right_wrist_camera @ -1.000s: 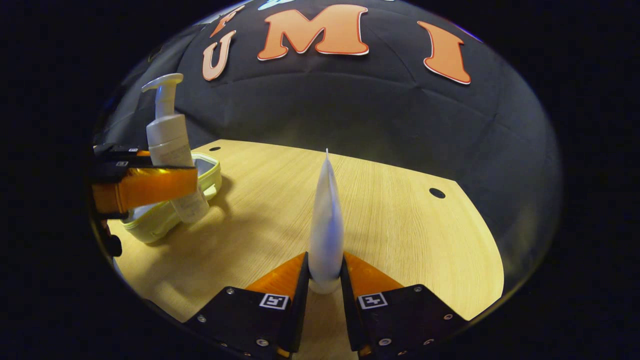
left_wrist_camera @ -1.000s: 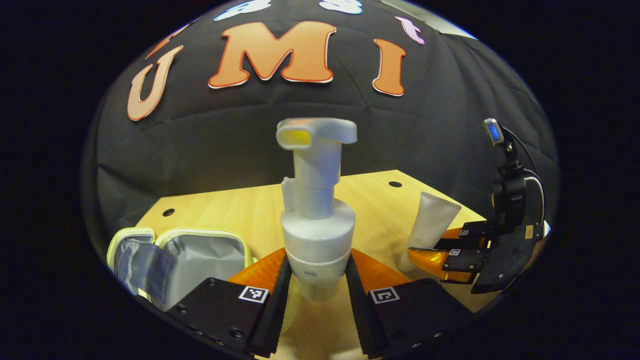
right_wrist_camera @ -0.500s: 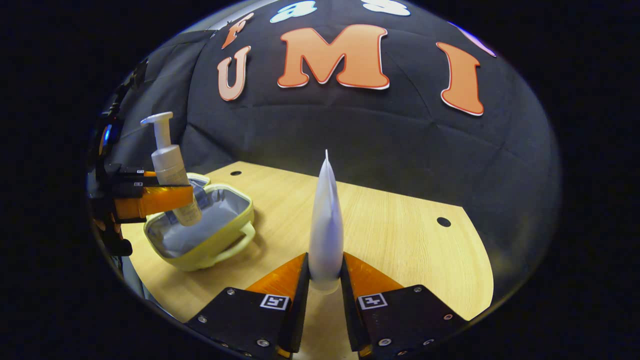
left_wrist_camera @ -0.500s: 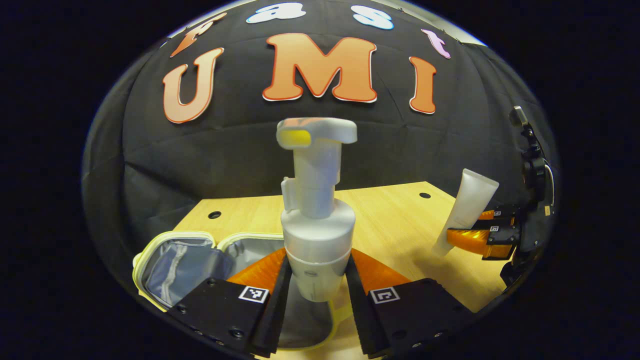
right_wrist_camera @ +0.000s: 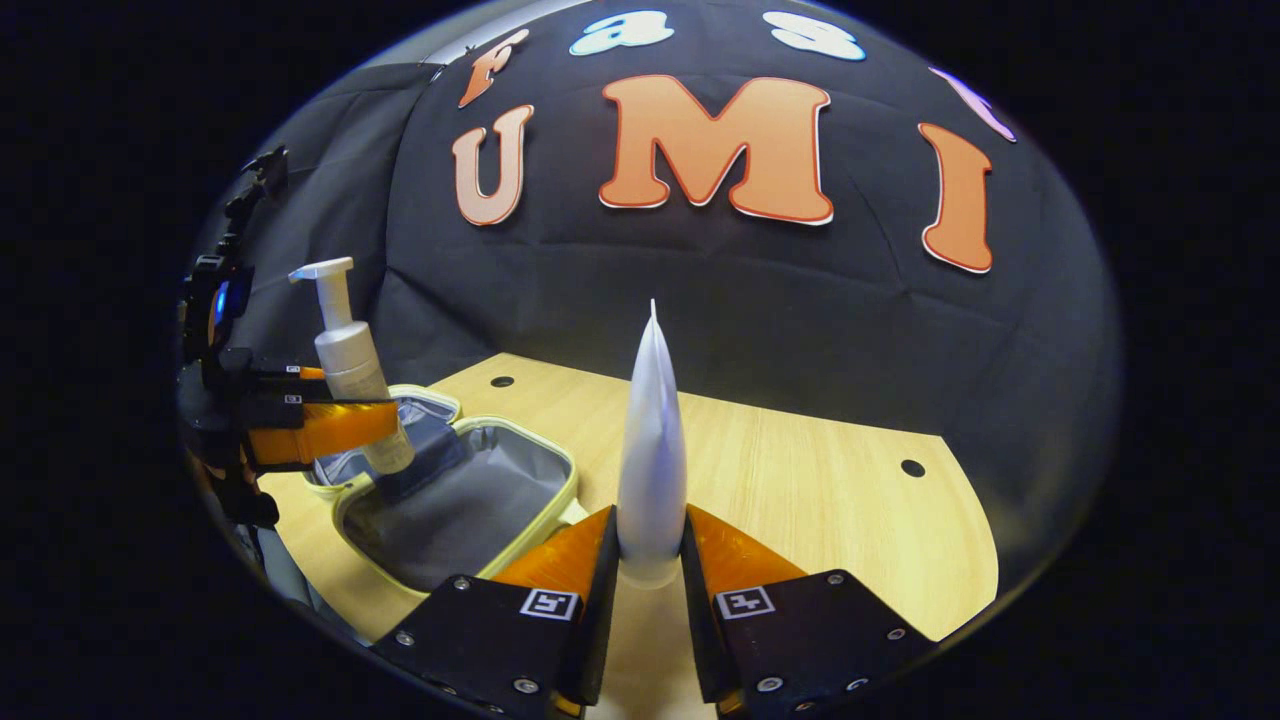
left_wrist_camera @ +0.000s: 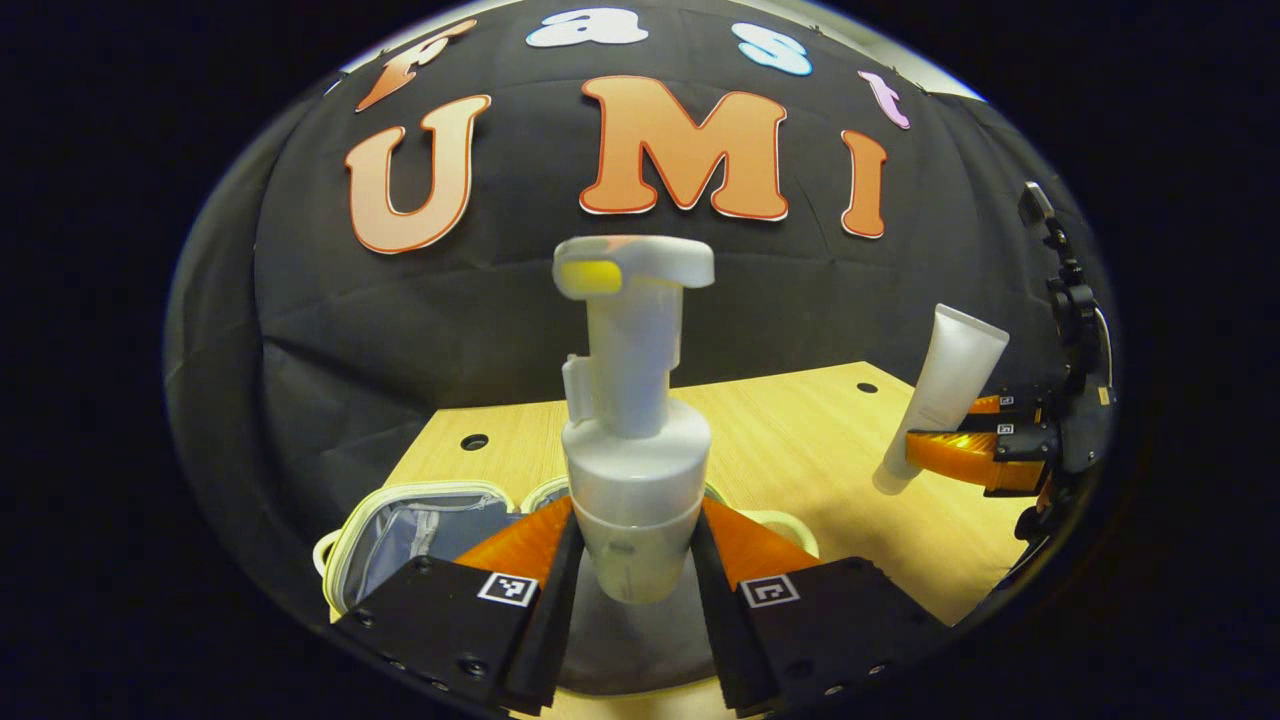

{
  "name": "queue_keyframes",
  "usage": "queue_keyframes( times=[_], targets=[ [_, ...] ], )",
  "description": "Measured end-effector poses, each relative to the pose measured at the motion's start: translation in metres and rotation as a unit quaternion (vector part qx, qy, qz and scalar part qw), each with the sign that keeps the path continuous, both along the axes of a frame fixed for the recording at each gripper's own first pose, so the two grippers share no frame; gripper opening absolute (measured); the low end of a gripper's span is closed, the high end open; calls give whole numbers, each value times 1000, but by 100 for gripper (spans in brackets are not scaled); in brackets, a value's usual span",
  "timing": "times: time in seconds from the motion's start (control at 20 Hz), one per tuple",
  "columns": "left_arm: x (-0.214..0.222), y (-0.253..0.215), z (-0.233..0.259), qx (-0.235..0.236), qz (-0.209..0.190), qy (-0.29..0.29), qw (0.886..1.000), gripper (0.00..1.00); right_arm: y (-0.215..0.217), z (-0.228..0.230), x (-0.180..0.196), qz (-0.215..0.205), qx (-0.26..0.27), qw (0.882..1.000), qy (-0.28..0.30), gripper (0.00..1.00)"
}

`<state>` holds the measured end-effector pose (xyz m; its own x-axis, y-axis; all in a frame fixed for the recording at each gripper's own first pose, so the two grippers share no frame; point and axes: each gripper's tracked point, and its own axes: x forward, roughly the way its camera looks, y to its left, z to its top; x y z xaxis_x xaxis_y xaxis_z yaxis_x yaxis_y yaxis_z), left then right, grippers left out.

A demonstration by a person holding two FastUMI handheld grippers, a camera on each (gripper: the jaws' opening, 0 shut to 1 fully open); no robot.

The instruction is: First open the suitcase, pack the skin care products into it, and then close the suitcase.

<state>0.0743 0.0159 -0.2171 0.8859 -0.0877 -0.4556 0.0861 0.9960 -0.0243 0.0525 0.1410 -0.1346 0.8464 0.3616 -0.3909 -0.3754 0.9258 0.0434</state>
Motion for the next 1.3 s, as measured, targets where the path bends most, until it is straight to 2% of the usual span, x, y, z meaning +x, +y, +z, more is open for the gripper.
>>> queue_keyframes(
  times=[0.15,0.35,0.4,0.65,0.7,0.75,0.8,0.9,1.0,1.05,1.1,1.25,1.3],
  targets=[
    [-4,15,-19,-9,-8,33,999,59,23,1,0,-3,2,1000,3,36],
    [-7,22,-68,-26,-13,105,994,59,49,0,-2,-4,16,1000,14,36],
    [-7,22,-85,-26,-11,138,990,59,56,-3,-4,-6,27,999,23,36],
    [-11,27,-117,-3,-20,212,977,59,72,-11,-7,-8,39,998,45,36],
    [-13,27,-125,-2,-19,234,972,59,74,-11,-6,-8,43,998,49,36],
    [-16,25,-131,-3,-20,252,967,59,77,-13,-5,-7,48,997,55,41],
    [-18,24,-137,-5,-18,271,962,59,79,-13,-3,-8,52,997,58,36],
    [-23,21,-153,-11,-15,307,951,59,82,-15,-3,-6,57,996,65,36],
    [-17,22,-159,-5,-12,314,949,60,88,-17,-4,-1,58,996,73,36],
    [-15,24,-160,4,-10,322,947,58,90,-19,-5,2,61,995,81,36],
    [-15,22,-168,8,-4,336,942,59,94,-21,-6,5,64,994,87,36],
    [-7,13,-192,-11,8,347,938,60,103,-26,-5,11,69,992,101,36],
    [-7,15,-194,-4,19,349,937,59,106,-28,-6,13,70,992,106,36]
  ],
)
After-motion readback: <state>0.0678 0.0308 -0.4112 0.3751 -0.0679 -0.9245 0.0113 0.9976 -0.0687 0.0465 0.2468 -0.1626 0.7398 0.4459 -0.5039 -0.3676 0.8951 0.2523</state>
